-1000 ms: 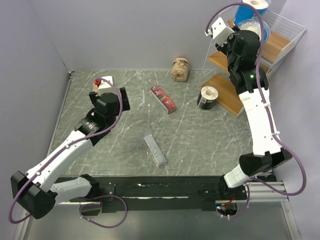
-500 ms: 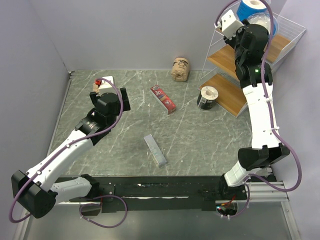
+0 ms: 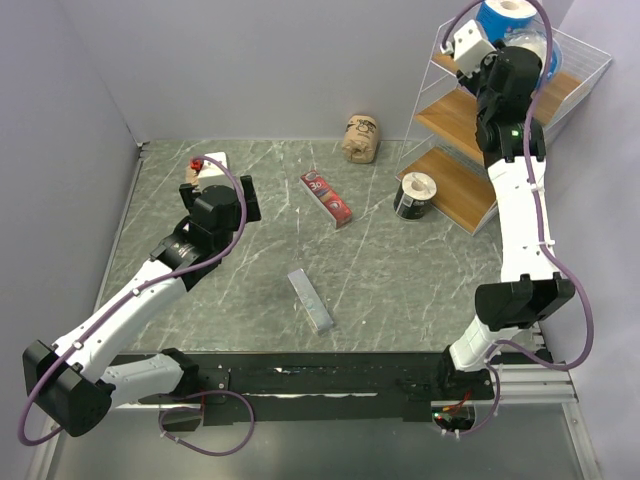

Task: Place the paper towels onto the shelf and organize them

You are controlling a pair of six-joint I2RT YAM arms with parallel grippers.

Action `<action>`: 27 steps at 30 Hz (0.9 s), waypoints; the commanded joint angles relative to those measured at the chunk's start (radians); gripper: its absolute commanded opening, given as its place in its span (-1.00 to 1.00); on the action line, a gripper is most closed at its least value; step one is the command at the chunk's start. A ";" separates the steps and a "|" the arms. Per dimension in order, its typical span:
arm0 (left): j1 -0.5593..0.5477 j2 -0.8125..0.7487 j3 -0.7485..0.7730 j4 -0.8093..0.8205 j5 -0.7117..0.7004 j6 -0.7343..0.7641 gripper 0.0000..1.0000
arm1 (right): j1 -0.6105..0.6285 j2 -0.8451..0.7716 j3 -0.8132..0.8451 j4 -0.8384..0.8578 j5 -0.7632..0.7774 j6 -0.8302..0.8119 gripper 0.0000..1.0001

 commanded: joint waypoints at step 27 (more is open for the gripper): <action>0.001 -0.033 0.031 0.013 0.008 0.010 0.93 | -0.029 -0.048 0.100 0.194 -0.070 0.071 0.54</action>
